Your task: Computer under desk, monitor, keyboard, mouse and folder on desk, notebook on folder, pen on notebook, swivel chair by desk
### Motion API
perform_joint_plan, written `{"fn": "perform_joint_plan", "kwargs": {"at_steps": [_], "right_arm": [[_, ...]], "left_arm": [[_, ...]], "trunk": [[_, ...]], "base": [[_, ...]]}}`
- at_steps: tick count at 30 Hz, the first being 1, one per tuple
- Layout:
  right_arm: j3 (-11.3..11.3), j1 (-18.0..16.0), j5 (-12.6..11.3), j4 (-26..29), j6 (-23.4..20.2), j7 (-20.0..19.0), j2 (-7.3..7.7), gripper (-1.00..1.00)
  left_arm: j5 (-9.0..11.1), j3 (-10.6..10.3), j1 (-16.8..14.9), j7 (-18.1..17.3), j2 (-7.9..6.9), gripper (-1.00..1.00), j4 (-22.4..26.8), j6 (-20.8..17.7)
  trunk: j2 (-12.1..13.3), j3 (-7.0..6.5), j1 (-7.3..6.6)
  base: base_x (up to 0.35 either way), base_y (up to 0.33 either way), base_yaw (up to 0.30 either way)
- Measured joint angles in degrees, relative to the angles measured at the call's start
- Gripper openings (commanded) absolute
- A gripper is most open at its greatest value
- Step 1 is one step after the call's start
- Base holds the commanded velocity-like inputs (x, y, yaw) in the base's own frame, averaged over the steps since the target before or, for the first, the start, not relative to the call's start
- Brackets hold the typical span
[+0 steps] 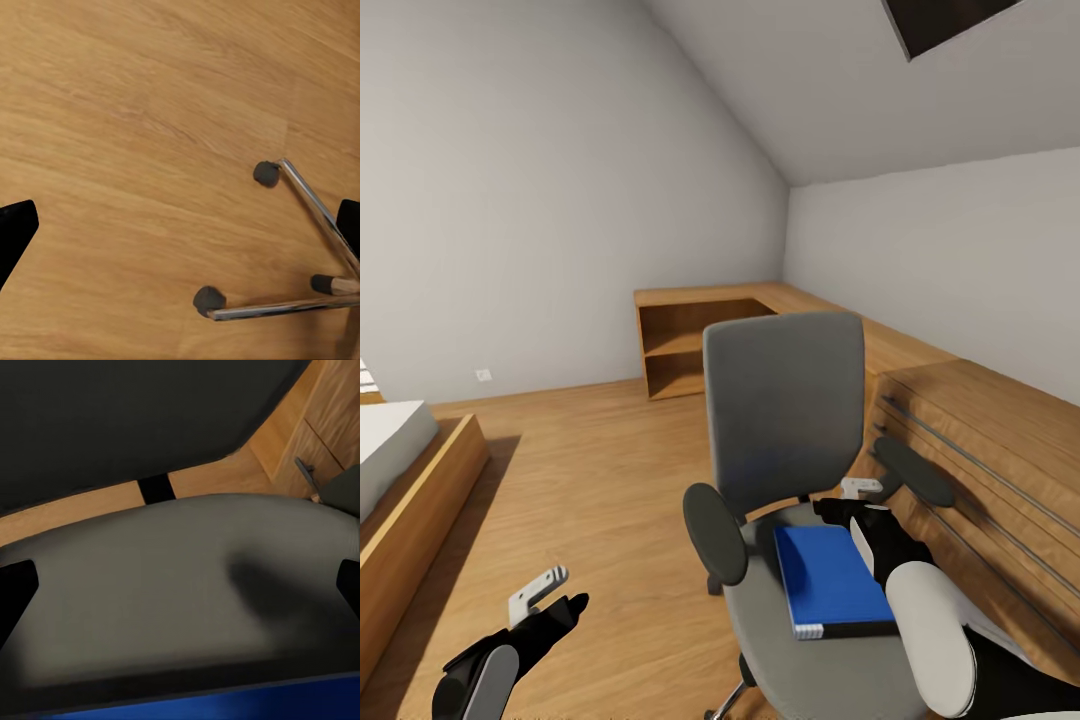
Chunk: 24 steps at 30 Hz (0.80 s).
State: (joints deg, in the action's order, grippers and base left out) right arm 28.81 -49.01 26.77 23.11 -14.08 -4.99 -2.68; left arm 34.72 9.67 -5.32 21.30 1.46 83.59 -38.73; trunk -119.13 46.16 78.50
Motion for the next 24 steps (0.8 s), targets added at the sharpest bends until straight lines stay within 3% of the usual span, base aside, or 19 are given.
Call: {"fn": "perform_joint_plan", "kwargs": {"at_steps": [10,24], "right_arm": [[-0.01,0.0,0.03,0.0,-0.03,0.0,-0.03,1.0],[0.0,0.0,0.87,0.0,-0.05,0.0,-0.05,1.0]], "left_arm": [[0.07,0.01,0.0,0.03,0.0,1.0,0.0,-0.01],[0.09,0.01,0.0,-0.04,-0.04,1.0,0.0,-0.03]], "trunk": [[-4.01,1.8,2.2],[-4.03,1.8,2.2]], "base": [[0.0,0.0,0.0],[0.0,0.0,0.0]]}}
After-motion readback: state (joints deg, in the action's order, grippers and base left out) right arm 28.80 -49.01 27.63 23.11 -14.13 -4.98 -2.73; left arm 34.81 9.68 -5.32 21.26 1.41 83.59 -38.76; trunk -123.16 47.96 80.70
